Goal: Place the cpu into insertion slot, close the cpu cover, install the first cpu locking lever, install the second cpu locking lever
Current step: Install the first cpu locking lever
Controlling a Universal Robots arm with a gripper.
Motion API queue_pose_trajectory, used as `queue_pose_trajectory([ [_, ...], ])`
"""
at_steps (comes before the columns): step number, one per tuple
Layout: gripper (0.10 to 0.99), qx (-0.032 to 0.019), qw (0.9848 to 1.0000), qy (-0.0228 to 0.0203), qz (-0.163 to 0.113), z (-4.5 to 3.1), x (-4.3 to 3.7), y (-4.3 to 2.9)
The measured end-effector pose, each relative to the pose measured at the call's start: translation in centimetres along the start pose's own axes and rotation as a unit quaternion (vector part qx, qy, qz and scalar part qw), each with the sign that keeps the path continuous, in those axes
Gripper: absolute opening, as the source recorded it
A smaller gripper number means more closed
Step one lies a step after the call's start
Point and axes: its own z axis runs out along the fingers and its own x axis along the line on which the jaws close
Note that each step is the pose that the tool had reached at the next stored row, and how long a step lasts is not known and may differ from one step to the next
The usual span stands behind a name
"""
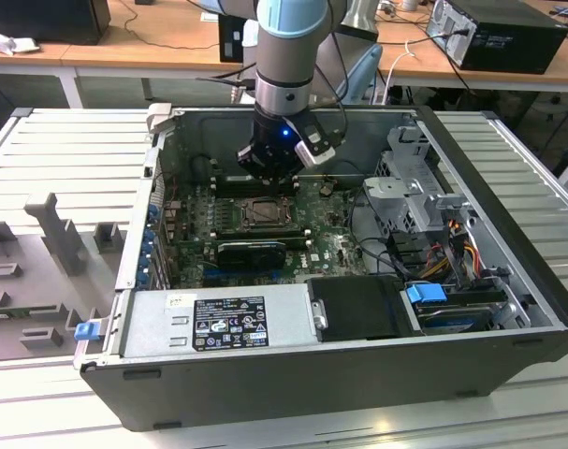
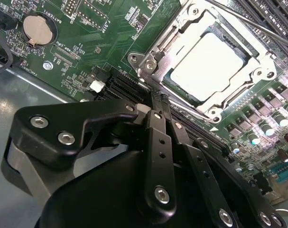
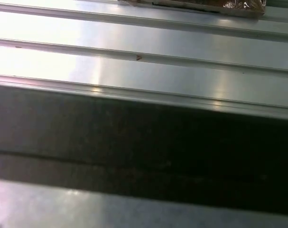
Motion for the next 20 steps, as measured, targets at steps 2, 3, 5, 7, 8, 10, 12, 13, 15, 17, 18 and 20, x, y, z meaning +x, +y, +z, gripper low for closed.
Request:
queue_pose_trajectory([
  [2,0.106,0.0013,1.0,0.0002,0.0,0.08,0.0,-0.01],
  [3,0.106,0.0021,1.0,0.0003,0.0,0.11,-0.01,-0.01],
  [5,0.106,0.0041,1.0,0.0006,-0.001,0.17,-0.01,-0.02],
  [7,0.106,0.0056,1.0,0.0008,-0.001,0.2,-0.02,-0.02],
  [8,0.106,0.0062,1.0,0.0008,-0.001,0.22,-0.02,-0.02],
  [10,0.106,0.0076,1.0,0.0009,-0.001,0.29,-0.03,-0.03],
  [12,0.106,0.0072,1.0,0.0007,-0.001,0.4,-0.04,-0.02],
  [13,0.106,0.0075,1.0,0.0008,-0.002,0.43,-0.04,-0.02],
  [15,0.106,0.0078,1.0,0.001,-0.002,0.46,-0.04,-0.04],
  [17,0.106,0.0059,1.0,0.0009,-0.002,0.45,-0.06,-0.05],
  [18,0.106,0.0031,1.0,0.0004,-0.002,0.45,-0.09,-0.04],
  [20,0.106,0.0028,1.0,0.0004,-0.002,0.14,-0.09,-0.01],
])
